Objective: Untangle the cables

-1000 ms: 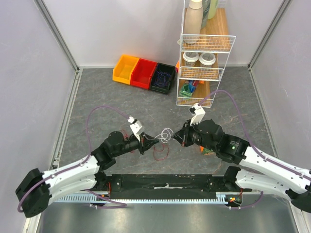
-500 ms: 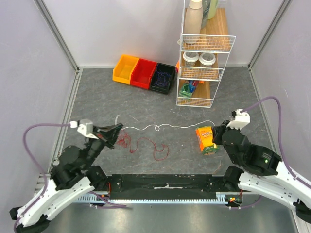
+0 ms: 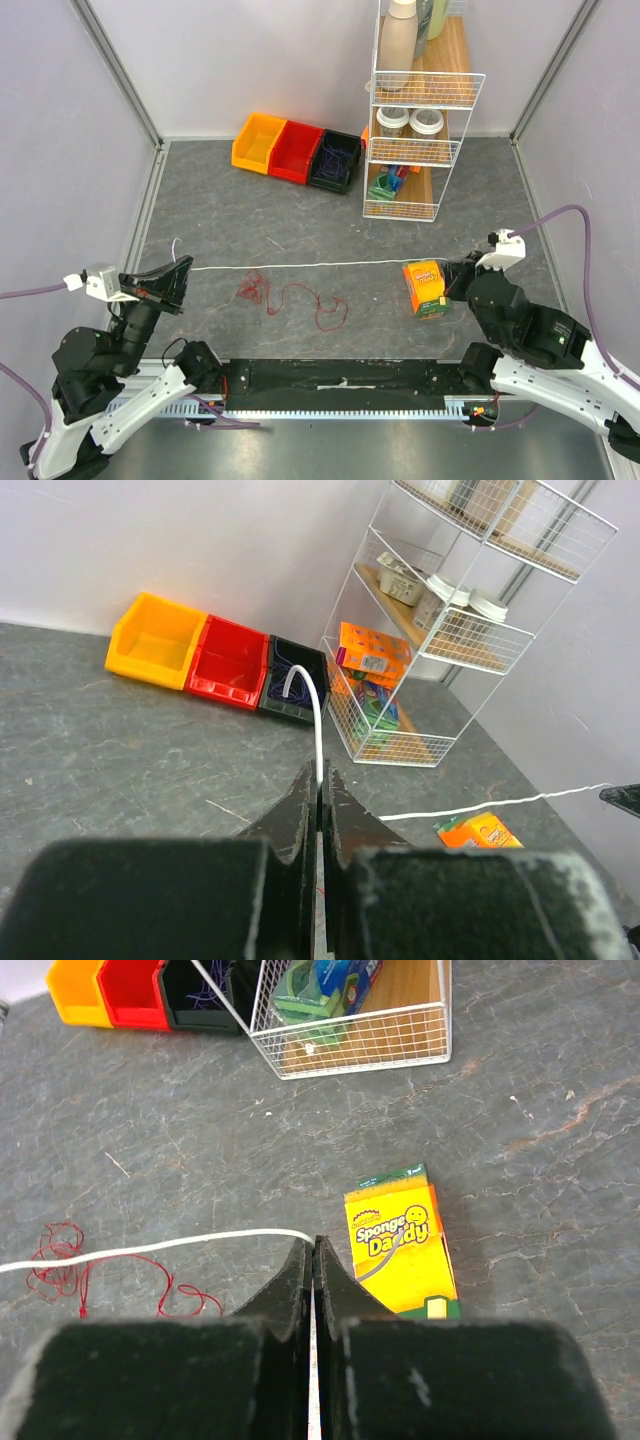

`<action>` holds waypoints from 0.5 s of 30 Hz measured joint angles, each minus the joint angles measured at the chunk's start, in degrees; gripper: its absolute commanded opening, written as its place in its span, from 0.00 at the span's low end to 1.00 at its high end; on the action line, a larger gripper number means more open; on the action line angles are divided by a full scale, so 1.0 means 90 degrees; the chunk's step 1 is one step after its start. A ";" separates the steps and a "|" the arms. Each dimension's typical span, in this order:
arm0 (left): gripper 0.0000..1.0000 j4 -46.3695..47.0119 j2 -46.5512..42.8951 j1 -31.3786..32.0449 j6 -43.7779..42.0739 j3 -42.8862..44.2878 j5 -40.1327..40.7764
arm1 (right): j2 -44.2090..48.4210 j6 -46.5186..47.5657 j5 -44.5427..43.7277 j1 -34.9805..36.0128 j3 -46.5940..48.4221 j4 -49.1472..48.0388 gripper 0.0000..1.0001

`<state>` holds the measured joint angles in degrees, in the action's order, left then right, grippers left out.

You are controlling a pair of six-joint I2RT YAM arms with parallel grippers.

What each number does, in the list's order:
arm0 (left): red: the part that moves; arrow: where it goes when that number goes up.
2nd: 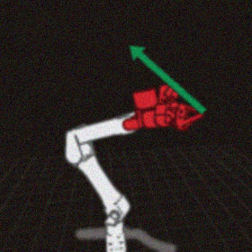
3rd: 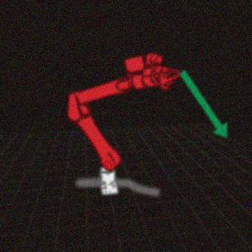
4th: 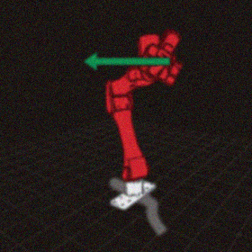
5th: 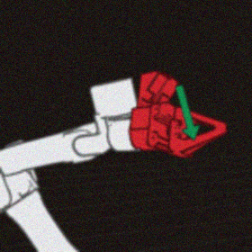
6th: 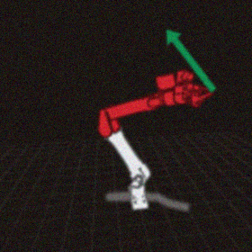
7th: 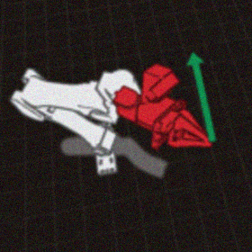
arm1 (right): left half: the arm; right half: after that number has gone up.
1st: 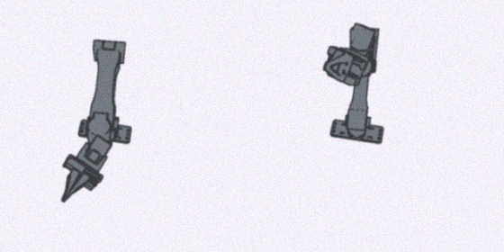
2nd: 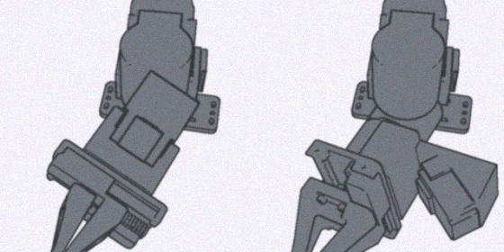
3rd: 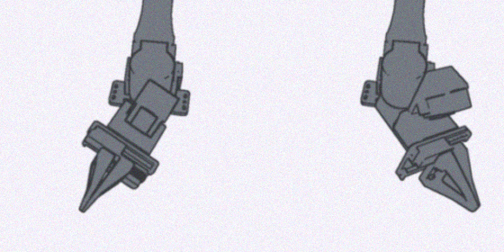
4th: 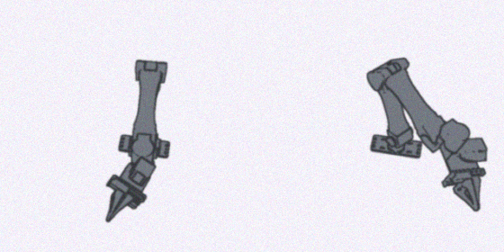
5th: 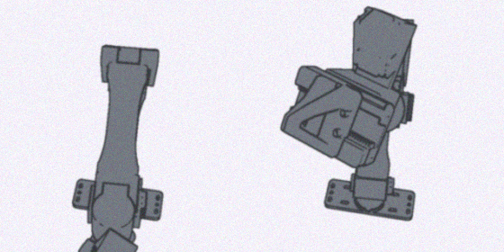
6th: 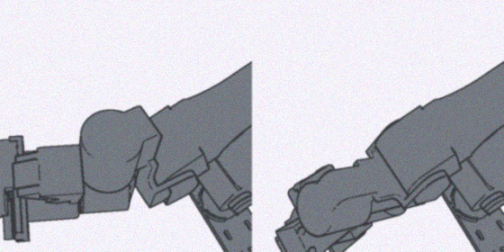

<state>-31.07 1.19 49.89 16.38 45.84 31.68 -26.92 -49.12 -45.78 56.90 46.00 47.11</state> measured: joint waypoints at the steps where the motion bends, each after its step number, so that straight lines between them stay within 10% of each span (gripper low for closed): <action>1: 0.02 -0.0046 0.0000 0.0000 -0.0007 0.0000 0.0005 | -0.0010 0.0078 0.0036 -0.0005 -0.0005 -0.0024 0.00; 6: 0.02 0.0068 0.0311 -0.0007 -0.0090 0.0051 -0.0459 | -0.0350 0.0765 0.0816 -0.0034 -0.0061 -0.0522 0.00; 15: 0.02 0.2008 0.3393 -0.0005 0.0134 -0.0629 -0.4483 | -0.2803 0.1778 0.4262 -0.0044 0.0022 -0.2018 0.00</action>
<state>-12.99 31.73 49.84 17.58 40.18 -8.67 -52.14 -33.12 -7.42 56.51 46.19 28.95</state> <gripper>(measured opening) 0.033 0.007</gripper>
